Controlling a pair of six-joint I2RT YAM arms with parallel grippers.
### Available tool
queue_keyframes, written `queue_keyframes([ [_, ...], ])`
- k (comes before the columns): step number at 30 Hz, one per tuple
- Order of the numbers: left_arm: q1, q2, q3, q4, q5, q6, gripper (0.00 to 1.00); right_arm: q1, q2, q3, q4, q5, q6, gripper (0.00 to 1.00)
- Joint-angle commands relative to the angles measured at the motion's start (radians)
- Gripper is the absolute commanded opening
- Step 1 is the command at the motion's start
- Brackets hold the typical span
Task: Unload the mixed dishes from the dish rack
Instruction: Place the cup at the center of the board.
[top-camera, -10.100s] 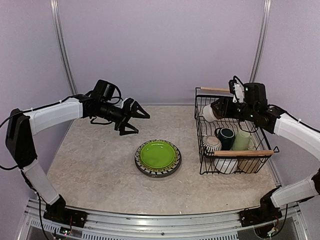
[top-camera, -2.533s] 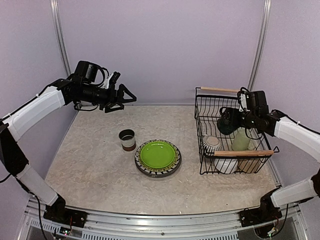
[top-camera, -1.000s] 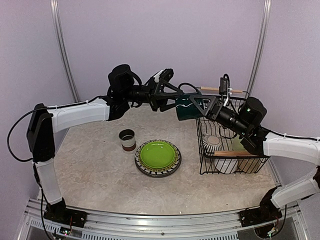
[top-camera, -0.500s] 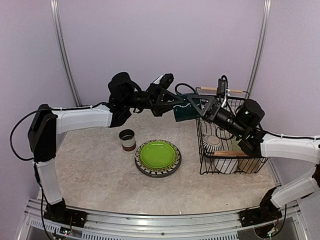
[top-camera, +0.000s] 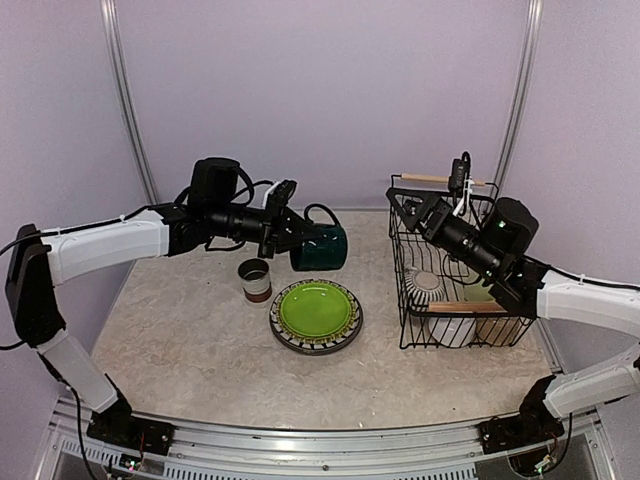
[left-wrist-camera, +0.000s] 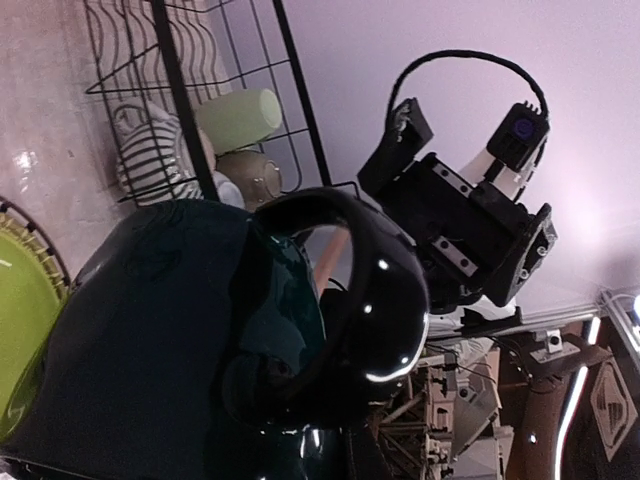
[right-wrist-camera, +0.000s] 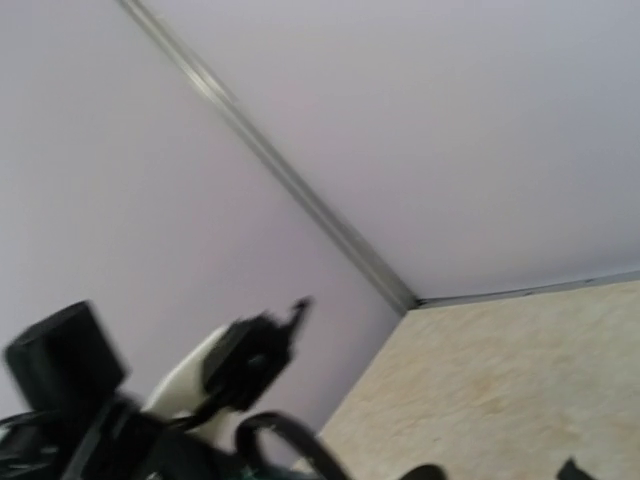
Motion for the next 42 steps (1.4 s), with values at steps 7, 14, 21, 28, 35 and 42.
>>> queue_keyframes([
  [7, -0.004, -0.340, -0.125, -0.738, -0.595, 0.393, 0.00, -0.019, -0.106, 0.024, -0.227, 0.157, -0.132, 1.00],
  [14, 0.037, -0.289, -0.139, -0.906, -0.858, 0.383, 0.00, -0.023, -0.151, 0.030, -0.307, 0.220, -0.160, 1.00],
  [21, 0.032, -0.067, -0.062, -0.938, -0.905, 0.361, 0.00, -0.028, -0.193, 0.004, -0.326, 0.243, -0.153, 1.00],
  [28, 0.015, 0.060, -0.011, -0.952, -0.919, 0.346, 0.02, -0.030, -0.192, -0.003, -0.323, 0.238, -0.148, 1.00],
  [35, 0.015, 0.086, -0.037, -0.951, -0.928, 0.338, 0.21, -0.031, -0.176, -0.001, -0.318, 0.236, -0.144, 1.00],
  [42, 0.005, 0.022, -0.093, -0.943, -0.940, 0.335, 0.47, -0.034, -0.163, 0.050, -0.408, 0.269, -0.158, 1.00],
])
